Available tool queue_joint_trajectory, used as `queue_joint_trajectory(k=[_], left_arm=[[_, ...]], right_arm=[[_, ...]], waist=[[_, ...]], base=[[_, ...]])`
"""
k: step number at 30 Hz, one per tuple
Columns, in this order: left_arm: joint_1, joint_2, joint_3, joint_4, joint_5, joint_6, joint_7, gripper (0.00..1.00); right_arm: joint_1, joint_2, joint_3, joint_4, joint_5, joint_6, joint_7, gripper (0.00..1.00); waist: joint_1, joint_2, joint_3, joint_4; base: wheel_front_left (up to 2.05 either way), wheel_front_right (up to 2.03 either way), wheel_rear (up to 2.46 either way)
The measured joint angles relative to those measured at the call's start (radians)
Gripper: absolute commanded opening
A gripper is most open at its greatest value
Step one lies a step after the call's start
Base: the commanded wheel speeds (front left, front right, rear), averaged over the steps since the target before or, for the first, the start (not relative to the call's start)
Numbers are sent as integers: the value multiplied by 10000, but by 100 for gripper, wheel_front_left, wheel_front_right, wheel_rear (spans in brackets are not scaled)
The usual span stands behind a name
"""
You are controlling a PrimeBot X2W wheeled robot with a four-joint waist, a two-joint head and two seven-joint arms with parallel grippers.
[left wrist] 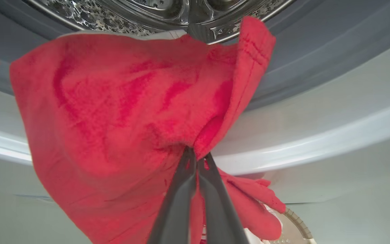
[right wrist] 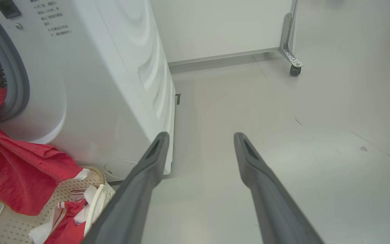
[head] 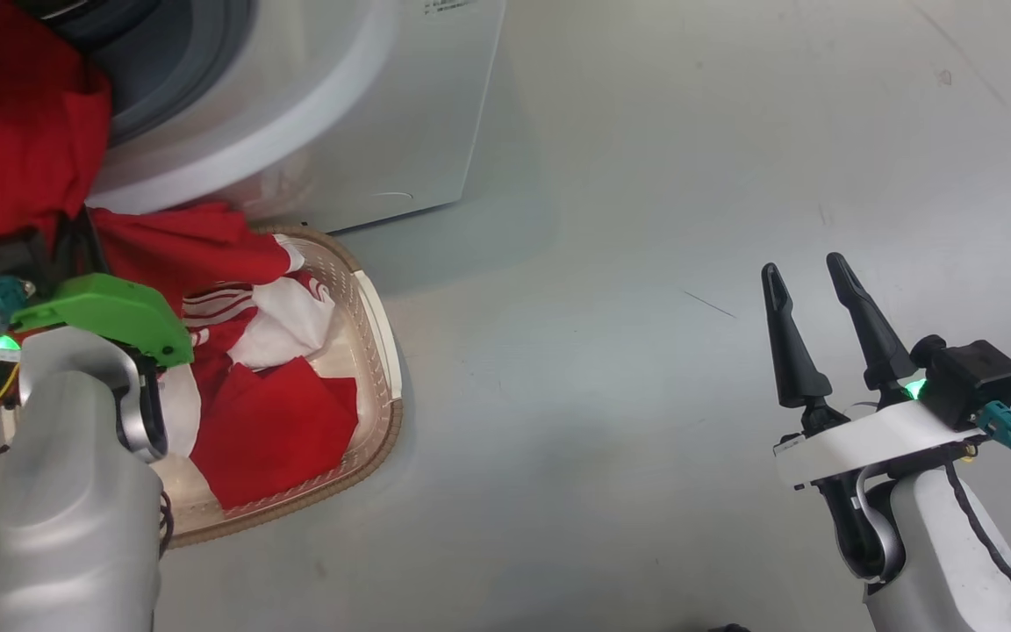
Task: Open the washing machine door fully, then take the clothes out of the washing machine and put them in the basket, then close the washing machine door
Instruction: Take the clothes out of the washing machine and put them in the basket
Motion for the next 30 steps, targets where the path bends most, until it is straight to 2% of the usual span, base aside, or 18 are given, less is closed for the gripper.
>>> queue_joint_trajectory(k=[4,15,30], left_arm=[[655,-92,-77,-299,-127,-163,-646,0],[1596,-194,-366,-1419,-232,-322,-763,0],[3125,-209,-913,-4349,-27,-307,-763,0]], right_arm=[[30,-48,-6,40,-98,2,0,100],[439,-318,-134,88,-255,-4,0,100],[1015,-374,-69,36,-307,-94,2,100]], waist=[[0,0,-305,269],[0,0,-996,871],[0,0,-2062,1703]], base=[[0,0,0],[0,0,0],[0,0,0]])
